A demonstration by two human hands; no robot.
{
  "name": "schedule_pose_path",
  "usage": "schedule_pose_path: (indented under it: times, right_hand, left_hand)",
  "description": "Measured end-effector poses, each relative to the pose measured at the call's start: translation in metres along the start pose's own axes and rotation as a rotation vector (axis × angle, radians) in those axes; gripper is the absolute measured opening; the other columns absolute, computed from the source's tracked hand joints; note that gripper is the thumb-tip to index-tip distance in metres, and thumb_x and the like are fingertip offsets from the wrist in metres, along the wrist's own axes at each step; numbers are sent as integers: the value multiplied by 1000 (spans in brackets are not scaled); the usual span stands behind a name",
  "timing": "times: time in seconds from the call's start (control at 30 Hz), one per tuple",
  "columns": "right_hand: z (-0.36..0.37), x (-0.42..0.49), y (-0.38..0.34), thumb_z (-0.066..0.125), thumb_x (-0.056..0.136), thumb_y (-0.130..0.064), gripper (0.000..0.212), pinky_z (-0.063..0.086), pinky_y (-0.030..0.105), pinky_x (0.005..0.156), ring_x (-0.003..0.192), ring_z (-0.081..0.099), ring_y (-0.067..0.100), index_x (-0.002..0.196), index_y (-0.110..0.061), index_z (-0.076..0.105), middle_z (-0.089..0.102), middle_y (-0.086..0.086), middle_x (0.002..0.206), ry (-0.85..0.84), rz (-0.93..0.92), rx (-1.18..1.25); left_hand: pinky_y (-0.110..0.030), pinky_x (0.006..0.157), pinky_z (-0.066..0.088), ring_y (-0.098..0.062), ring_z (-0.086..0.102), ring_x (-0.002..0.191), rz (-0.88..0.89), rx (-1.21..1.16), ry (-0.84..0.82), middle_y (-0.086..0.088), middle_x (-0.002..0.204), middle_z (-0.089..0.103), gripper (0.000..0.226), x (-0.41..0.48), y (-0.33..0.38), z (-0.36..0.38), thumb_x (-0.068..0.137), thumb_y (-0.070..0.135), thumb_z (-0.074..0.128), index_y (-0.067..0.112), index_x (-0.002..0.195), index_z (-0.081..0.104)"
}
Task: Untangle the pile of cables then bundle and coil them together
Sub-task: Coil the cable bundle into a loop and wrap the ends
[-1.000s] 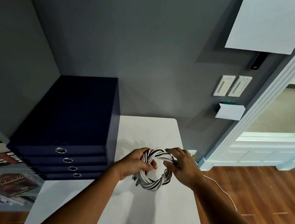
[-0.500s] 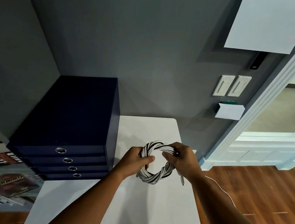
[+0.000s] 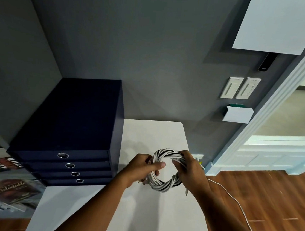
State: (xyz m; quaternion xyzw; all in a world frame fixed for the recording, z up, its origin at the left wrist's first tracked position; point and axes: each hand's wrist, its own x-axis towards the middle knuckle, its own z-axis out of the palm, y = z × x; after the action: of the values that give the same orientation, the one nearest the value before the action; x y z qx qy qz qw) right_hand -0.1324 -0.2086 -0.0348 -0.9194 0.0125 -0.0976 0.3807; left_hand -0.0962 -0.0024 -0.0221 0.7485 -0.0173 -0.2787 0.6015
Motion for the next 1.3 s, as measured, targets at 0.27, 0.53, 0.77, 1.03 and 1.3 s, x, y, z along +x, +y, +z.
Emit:
schedule_pose_path:
  times: [0.27,0.53,0.77,1.03,1.3]
  right_hand:
    - [-3,17,-5,75,82,-22,19,49,32,64,63,58,7,88,-25,57,64,-6,70,117,191,260]
    - [14,0,-11,70,88,-21,21,50,34,67,69,59,9,93,-28,51,62,-3,79,91,162,314]
    - [18,-25,-5,70,82,-29,22,51,35,66,64,55,10,92,-30,50,59,9,75,61,286,410]
    - [21,-43,-6,64,94,-30,32,50,17,60,59,58,3,103,-2,53,59,13,82,-1,439,601]
    - [15,-19,-21,52,89,-64,37,55,35,78,81,68,4,96,-30,64,72,-12,87,89,407,534]
  left_hand:
    - [-41,86,55,-23,71,87,-204,-917,63,-8,103,72,60,-1,-34,15,84,64,59,12,111,70]
    - [-46,103,47,-31,65,118,-224,-969,-15,-10,123,70,67,-6,-17,34,86,64,60,6,120,65]
    - [-28,59,51,-15,70,80,-208,-1063,129,-3,91,73,29,8,-8,30,79,39,75,17,97,73]
    - [-20,37,30,-11,50,43,-114,-728,376,-6,66,57,20,8,-1,38,90,27,73,8,90,67]
    - [-16,35,21,-9,28,36,-195,-841,324,1,49,36,20,6,-6,36,89,28,73,16,80,60]
